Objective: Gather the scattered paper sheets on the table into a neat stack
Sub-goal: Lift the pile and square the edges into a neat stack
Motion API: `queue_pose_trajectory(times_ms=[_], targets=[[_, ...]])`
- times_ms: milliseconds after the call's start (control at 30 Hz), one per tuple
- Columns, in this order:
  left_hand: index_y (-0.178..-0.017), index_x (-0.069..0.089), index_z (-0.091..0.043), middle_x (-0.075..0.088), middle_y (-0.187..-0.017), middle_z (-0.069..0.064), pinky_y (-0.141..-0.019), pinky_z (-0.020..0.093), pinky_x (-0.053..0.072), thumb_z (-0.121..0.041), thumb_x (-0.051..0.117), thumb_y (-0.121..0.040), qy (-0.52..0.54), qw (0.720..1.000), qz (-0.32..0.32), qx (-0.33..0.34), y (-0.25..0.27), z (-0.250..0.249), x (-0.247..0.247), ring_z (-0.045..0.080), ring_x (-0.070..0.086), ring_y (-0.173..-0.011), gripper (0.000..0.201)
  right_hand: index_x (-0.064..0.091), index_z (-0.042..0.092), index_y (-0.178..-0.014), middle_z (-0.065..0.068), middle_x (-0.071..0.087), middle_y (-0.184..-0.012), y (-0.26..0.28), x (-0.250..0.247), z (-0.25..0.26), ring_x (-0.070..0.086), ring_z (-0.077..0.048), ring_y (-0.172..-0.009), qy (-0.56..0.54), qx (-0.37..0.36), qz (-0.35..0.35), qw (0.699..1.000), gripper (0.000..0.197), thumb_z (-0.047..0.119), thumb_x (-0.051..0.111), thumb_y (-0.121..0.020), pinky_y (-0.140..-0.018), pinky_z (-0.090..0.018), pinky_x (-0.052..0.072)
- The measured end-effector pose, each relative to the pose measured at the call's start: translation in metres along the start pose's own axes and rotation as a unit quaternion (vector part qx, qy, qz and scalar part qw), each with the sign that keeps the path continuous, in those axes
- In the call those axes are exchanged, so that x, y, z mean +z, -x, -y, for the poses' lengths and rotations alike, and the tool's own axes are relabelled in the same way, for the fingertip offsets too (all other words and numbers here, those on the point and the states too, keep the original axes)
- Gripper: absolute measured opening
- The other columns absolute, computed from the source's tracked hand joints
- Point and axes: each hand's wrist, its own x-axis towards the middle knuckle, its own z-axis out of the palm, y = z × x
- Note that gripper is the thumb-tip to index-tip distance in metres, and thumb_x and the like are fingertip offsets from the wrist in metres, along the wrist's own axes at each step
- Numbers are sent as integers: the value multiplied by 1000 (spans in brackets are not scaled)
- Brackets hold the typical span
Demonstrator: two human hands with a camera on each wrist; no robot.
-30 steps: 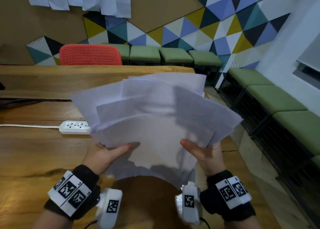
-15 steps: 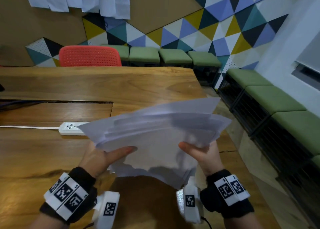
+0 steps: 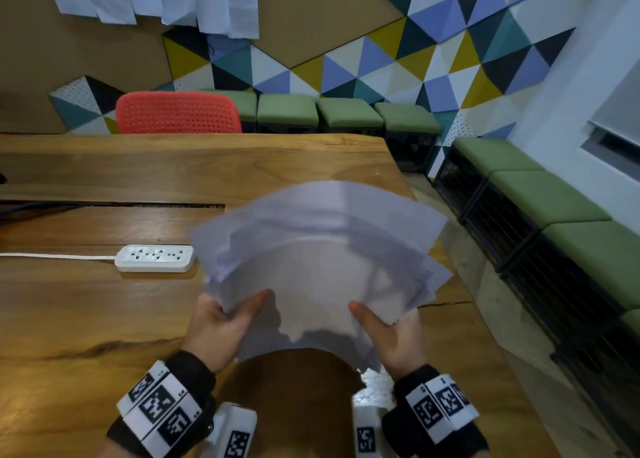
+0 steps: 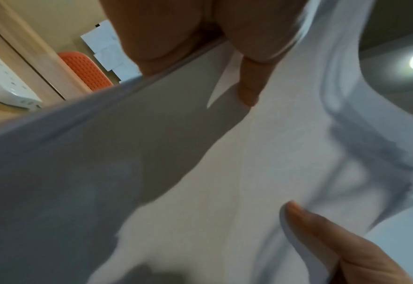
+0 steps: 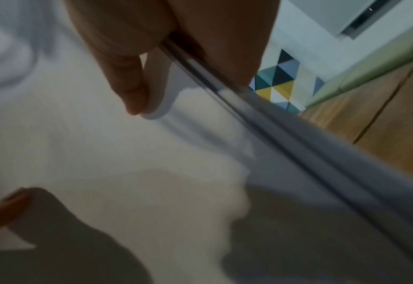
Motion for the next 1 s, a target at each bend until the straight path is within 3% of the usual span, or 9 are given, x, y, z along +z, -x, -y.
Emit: queue_pose_trajectory(times_ms=[67, 133, 233, 300, 400, 500, 633, 833, 1000], targets=[[-90, 61, -19, 67, -87, 3, -55, 9, 51, -17, 77, -69, -5, 1000, 10, 13, 0, -4, 0, 18, 64, -90, 26, 65, 16, -72, 15, 71, -60, 0, 1, 4, 67, 2, -59, -12, -3, -1, 1000, 22, -5, 69, -76, -56, -13, 50], [-92, 61, -21, 71, -79, -1, -54, 8, 51, -44, 86, -43, -7, 1000, 15, 17, 1, -10, -7, 12, 68, -83, 59, 66, 13, -76, 12, 73, -63, -3, -2, 7, 68, -2, -62, -33, -6, -3, 999, 20, -6, 69, -74, -57, -16, 51], [-92, 56, -30, 73, -76, -20, -52, 4, 48, -75, 73, -17, -35, 998, 40, 28, 4, -19, -12, -12, 65, -72, 89, 65, 16, -87, 9, 75, -73, -4, -7, 6, 71, -8, -72, -46, -13, -26, 999, 27, -1, 75, -68, -62, -23, 55], [-92, 56, -31, 71, -80, -6, -52, 5, 48, -76, 72, -12, -27, 998, 46, 30, 8, -20, -9, -14, 64, -72, 94, 63, 14, -95, 6, 76, -81, 0, -3, 9, 72, -11, -77, -40, -31, -14, 999, 40, 15, 82, -61, -65, -22, 55], [-103, 59, -20, 66, -99, 2, -59, 8, 51, -68, 79, -16, 1, 997, 44, 56, 5, -19, -6, -6, 67, -82, 101, 59, 5, -108, 1, 74, -88, 3, 5, 16, 71, -8, -83, -54, -50, -20, 997, 58, 15, 86, -58, -66, -13, 53], [-118, 53, -2, 65, -105, 6, -68, 13, 54, -64, 82, -27, -7, 994, 27, 104, -2, -22, -11, 5, 66, -94, 114, 57, 10, -109, 5, 73, -94, -2, 3, 21, 70, -7, -85, -57, -77, -31, 995, 65, 27, 88, -54, -67, -15, 53], [-106, 60, -15, 73, -92, 1, -63, 14, 54, -61, 84, -24, 32, 994, 43, 91, 3, -25, -9, 9, 68, -93, 97, 55, 23, -106, 13, 72, -92, -4, 4, 21, 68, -5, -88, -58, -91, -14, 994, 55, 5, 78, -59, -71, -17, 54], [-110, 56, -9, 63, -102, 5, -71, 13, 54, -65, 79, -40, 2, 984, 18, 175, -4, -45, -12, 8, 66, -93, 92, 53, 19, -103, 16, 73, -83, -11, 3, 33, 68, 0, -76, -95, -119, -24, 988, 60, 28, 79, -49, -61, -12, 52], [-113, 53, -6, 69, -96, -3, -69, 13, 54, -66, 78, -40, 40, 980, -3, 194, 1, -51, -4, 0, 68, -88, 98, 51, 11, -101, 23, 71, -79, -7, 11, 49, 66, 9, -71, -111, -151, 15, 982, 33, 15, 62, -71, -59, -6, 49]])
